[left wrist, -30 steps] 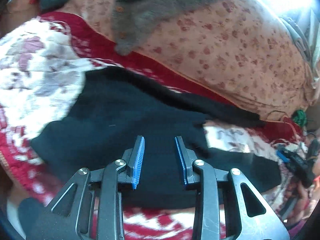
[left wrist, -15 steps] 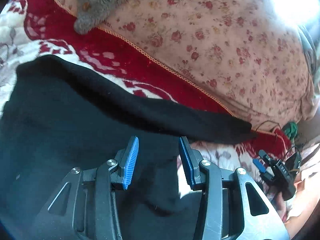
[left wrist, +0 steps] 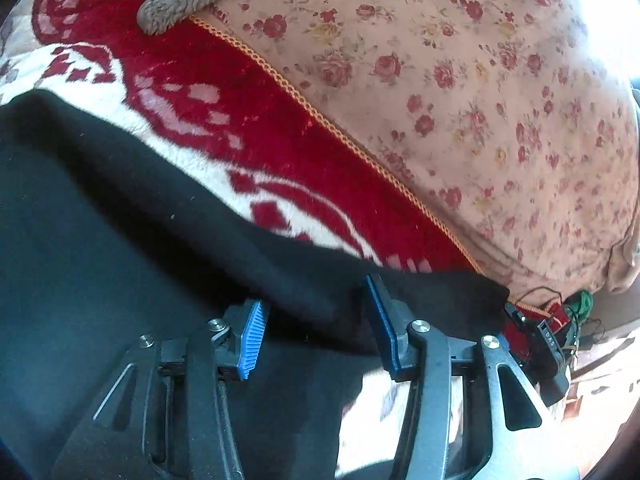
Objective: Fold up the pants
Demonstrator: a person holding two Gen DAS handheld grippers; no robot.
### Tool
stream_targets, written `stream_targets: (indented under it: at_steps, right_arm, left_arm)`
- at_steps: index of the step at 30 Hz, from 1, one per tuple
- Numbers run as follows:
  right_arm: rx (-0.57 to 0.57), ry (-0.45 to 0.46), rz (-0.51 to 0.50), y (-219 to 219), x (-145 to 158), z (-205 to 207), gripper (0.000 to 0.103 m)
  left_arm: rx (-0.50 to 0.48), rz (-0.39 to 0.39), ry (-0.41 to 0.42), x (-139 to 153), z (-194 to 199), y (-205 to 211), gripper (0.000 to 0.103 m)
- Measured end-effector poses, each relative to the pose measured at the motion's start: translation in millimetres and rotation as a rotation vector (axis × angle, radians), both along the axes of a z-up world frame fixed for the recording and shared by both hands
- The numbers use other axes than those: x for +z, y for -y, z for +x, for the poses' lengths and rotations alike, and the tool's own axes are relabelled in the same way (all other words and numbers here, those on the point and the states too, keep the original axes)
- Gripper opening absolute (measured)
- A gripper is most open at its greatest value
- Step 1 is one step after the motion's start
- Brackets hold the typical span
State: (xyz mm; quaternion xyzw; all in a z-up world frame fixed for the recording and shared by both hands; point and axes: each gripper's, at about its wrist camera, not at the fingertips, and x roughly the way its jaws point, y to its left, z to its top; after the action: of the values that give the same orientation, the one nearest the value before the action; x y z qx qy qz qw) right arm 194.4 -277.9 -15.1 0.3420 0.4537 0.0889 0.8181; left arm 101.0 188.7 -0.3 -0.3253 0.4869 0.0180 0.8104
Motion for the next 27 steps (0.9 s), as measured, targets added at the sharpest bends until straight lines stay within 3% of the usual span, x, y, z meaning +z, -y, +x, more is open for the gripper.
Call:
stream_targets:
  at_steps: [2, 4, 6, 7, 8, 11, 19, 27]
  right_arm:
    - [0.001, -0.001, -0.010, -1.0, -4.8, 5.8, 0.037]
    - [-0.004, -0.011, 0.018, 0.1, -11.4, 10.7, 0.017]
    - [-0.016, 0.000, 0.031, 2.2, -11.6, 10.5, 0.011]
    - [-0.021, 0.013, 0.035, 3.6, -9.6, 8.6, 0.007]
    - [-0.026, 0.033, 0.033, 5.1, -6.7, 5.7, 0.006]
    - [-0.020, 0.091, 0.027, 7.5, 8.9, -7.7, 0.005]
    - [0.012, 0.183, 0.038, 20.6, 55.8, -57.9, 0.005]
    - [0.023, 0.177, 0.048, 31.8, 74.7, -113.7, 0.005]
  left_arm:
    - [0.006, 0.000, 0.000, -1.2, 6.5, 0.7, 0.052]
    - [0.013, 0.010, 0.004, -2.0, 12.2, 1.7, 0.052]
    - [0.019, 0.010, 0.009, -3.2, 15.3, 1.8, 0.052]
    - [0.025, 0.012, 0.011, -3.7, 15.5, 1.2, 0.043]
    - [0.037, 0.030, 0.005, -3.8, 14.7, -0.5, 0.024]
    - [0.049, 0.036, 0.023, -1.3, 9.5, -6.7, 0.008]
    - [0.011, 0.059, 0.132, 41.9, -26.0, -1.6, 0.007]
    - [-0.034, 0.079, 0.163, 63.9, -80.3, 9.0, 0.007]
